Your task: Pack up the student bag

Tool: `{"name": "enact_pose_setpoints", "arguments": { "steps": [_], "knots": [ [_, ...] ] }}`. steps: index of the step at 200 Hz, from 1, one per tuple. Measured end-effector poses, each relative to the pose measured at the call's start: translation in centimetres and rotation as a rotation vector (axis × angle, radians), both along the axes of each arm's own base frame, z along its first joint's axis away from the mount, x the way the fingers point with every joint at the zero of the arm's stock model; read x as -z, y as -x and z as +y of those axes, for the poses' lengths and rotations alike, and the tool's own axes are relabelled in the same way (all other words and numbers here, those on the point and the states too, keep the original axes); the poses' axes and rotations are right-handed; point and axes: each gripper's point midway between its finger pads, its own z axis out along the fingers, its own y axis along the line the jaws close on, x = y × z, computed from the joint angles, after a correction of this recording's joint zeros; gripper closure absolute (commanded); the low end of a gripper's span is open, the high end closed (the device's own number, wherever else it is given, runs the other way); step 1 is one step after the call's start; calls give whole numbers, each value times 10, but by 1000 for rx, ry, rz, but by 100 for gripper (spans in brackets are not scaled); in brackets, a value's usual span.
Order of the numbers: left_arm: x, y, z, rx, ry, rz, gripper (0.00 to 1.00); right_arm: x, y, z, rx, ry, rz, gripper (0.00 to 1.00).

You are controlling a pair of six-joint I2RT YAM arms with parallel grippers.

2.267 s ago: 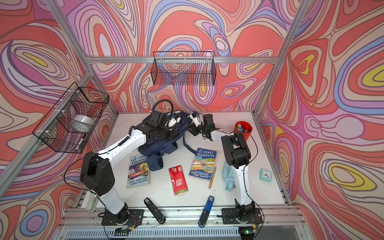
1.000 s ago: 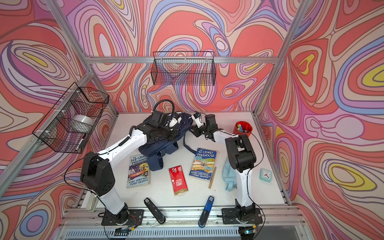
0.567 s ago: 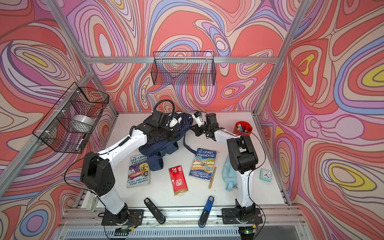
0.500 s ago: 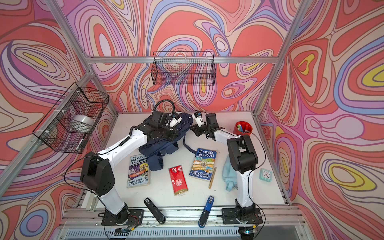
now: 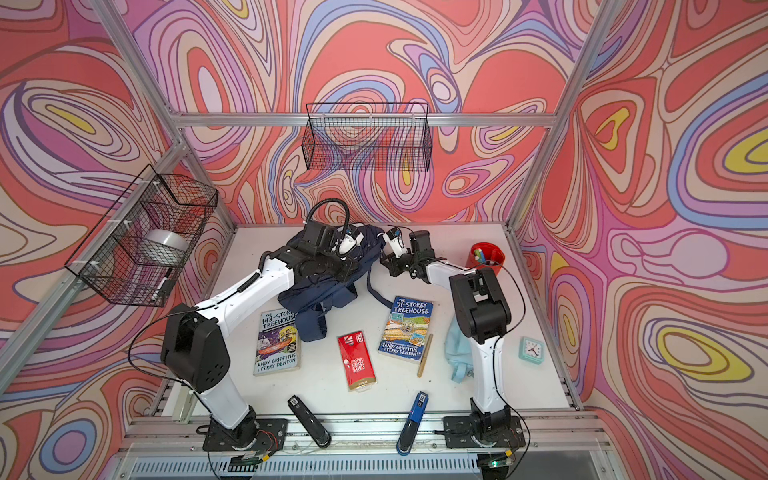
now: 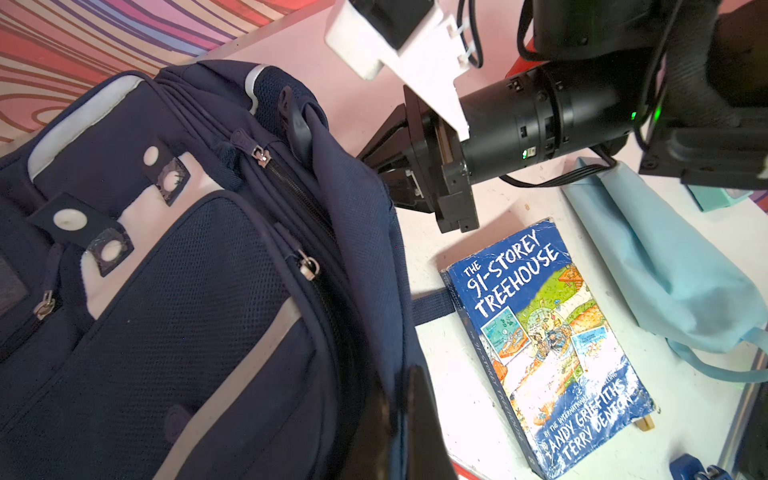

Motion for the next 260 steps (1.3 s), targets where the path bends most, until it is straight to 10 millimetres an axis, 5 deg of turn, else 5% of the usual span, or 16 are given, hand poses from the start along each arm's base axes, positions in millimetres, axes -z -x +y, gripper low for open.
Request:
{"name": "enact_pose_setpoints", "arguments": {
  "steps": [20,171,207,260],
  "knots": [
    [0,0,-1,2,-1,-1,100,-2,-1,0,-1,-4,-10,100],
    [2,0,-4,2,-4,4,100,-5,16,-1,-26,-30,15,100],
    [2,0,-5,2,0,8,100,-14,1,-7,-4,-50,6,75],
    [2,0,-5,2,1,9,100,-16,-2,-11,4,-55,0,70]
  ]
}}
